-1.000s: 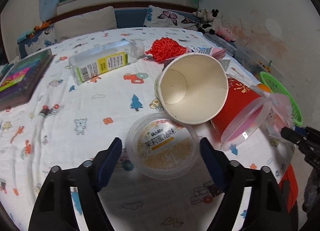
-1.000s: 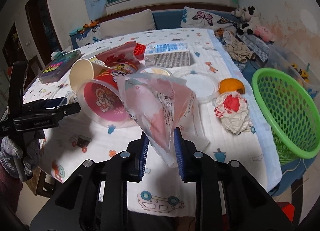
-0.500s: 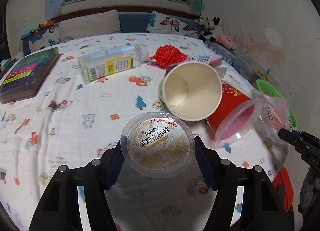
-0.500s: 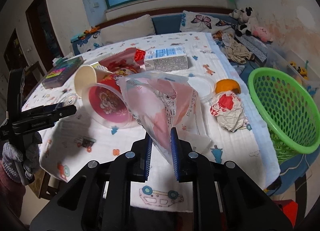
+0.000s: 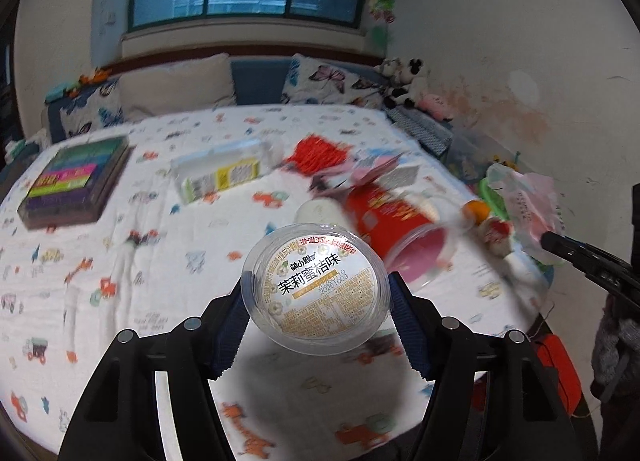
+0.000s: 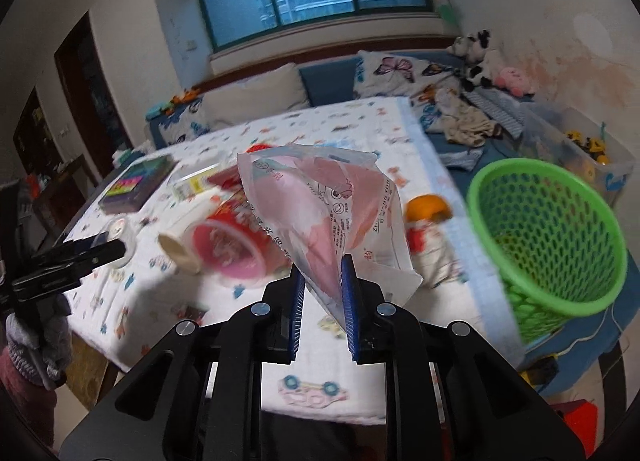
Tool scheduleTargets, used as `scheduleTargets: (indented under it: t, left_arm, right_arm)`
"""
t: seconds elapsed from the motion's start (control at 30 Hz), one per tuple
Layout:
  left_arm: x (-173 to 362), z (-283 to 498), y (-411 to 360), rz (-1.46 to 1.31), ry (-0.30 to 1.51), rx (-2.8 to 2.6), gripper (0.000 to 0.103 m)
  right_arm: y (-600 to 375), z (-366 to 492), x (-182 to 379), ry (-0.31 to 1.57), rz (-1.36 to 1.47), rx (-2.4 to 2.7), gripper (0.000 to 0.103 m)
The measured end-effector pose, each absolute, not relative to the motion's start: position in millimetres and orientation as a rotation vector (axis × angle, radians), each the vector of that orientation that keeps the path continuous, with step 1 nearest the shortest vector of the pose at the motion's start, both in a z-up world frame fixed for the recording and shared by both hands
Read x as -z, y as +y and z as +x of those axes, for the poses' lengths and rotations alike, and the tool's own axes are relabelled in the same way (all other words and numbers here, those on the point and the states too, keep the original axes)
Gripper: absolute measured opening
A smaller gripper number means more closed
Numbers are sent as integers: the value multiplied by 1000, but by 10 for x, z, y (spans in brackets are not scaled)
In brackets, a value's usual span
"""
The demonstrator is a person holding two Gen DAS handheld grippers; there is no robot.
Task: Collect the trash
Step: 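Grasp and lift the plastic bag with the right tool while the left tool lifts the dessert cup, then drop the bag into the green basket with the right tool while the left tool drops the cup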
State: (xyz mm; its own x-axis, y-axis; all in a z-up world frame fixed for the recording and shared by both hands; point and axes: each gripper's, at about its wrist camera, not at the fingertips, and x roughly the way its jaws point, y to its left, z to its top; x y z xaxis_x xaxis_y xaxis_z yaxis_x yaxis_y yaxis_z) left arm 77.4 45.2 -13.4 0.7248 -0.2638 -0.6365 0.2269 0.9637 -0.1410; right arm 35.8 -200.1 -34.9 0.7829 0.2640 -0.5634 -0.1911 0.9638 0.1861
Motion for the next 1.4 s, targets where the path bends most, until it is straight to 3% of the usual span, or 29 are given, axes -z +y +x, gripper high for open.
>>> scheduleTargets:
  t: [0.37, 0.83, 1.0, 1.4]
  left_arm:
    - [-201, 1116, -355, -1, 683, 431, 64]
    - [-309, 1698, -1598, 78, 713, 576, 64]
    - [-326, 1877, -1978, 95, 729, 615, 64]
    - [-152, 2202, -2909, 127, 815, 715, 64]
  right_arm:
    - [-2931, 590, 246, 597, 168, -64, 19]
    - [-3940, 935, 648, 683, 315, 29, 23]
    - [-4102, 966, 744, 697, 342, 55, 44]
    - [-4269, 687, 774, 690, 343, 91, 69]
